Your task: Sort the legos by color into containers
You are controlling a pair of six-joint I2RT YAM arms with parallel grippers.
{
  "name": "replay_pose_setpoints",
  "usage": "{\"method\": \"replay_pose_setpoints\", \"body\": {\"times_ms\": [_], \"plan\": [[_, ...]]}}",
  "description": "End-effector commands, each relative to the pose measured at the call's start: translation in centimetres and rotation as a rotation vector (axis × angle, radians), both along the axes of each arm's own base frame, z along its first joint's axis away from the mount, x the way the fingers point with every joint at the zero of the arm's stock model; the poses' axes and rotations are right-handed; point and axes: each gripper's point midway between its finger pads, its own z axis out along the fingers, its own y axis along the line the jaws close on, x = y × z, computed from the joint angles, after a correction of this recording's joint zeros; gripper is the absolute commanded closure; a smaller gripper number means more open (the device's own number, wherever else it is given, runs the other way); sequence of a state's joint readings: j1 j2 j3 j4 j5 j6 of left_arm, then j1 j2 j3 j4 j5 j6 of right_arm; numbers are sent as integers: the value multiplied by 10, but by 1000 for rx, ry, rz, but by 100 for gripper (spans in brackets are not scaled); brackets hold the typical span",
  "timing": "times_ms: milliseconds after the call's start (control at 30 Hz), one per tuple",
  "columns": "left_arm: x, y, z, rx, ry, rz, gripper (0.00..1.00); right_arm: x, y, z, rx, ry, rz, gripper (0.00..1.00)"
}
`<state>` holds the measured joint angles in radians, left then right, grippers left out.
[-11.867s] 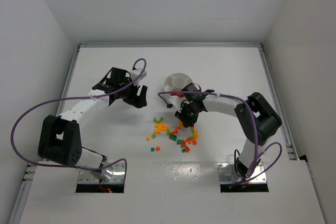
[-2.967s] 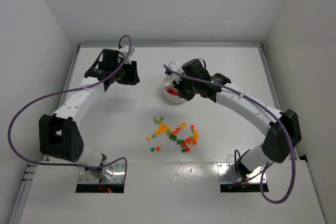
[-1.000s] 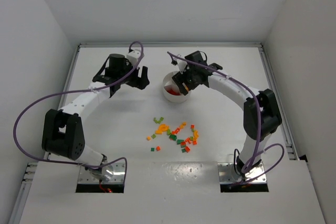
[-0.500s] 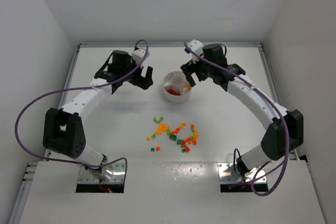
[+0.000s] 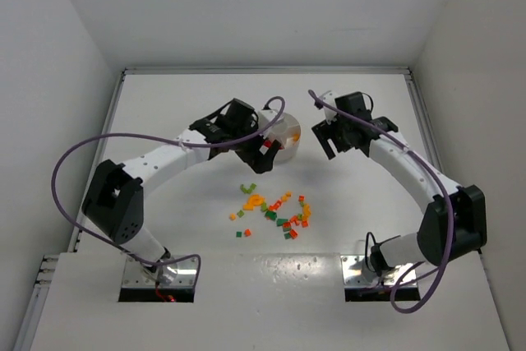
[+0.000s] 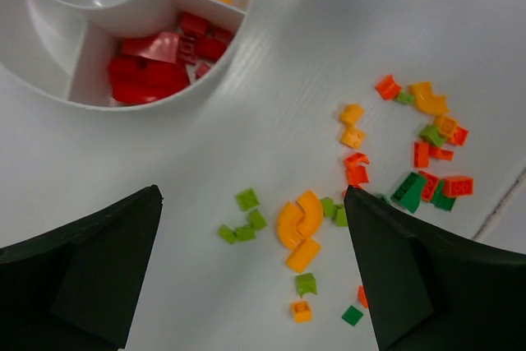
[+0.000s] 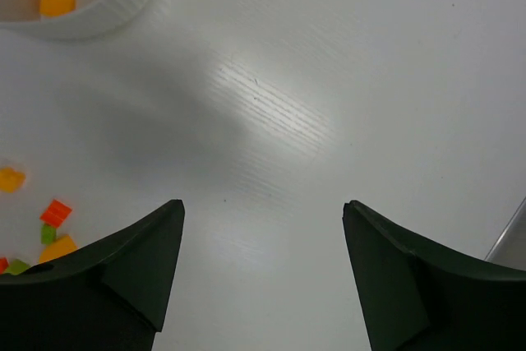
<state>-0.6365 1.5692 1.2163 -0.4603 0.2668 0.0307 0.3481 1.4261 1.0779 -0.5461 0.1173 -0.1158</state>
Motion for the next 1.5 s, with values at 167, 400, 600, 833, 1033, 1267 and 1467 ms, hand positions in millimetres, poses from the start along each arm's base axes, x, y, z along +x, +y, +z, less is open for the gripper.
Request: {"method": "replay_pose_setpoints", "body": {"times_ms": [167, 400, 600, 833, 1033, 1267, 1467], "plan": [[-42, -42, -37, 107, 103, -151, 2, -16, -16, -17, -32, 200, 17, 68], [-45, -68, -60, 197, 47, -170, 20, -5, -44, -27, -97, 192, -117, 90], [-55, -75, -82, 274, 36, -188, 30, -6, -41, -19, -19, 215, -99, 74], [-54, -75, -96, 305, 35, -216, 35, 6, -41, 3, 29, 185, -82, 79], [-56, -75, -113, 326, 53, -257, 42, 30, -39, 46, 68, 34, -125, 97], [-65, -82, -120, 328, 53, -314, 50, 48, -48, 91, 100, -100, -201, 65], [-71, -86, -123, 329, 56, -356, 52, 45, -41, 100, 136, -104, -171, 53]]}}
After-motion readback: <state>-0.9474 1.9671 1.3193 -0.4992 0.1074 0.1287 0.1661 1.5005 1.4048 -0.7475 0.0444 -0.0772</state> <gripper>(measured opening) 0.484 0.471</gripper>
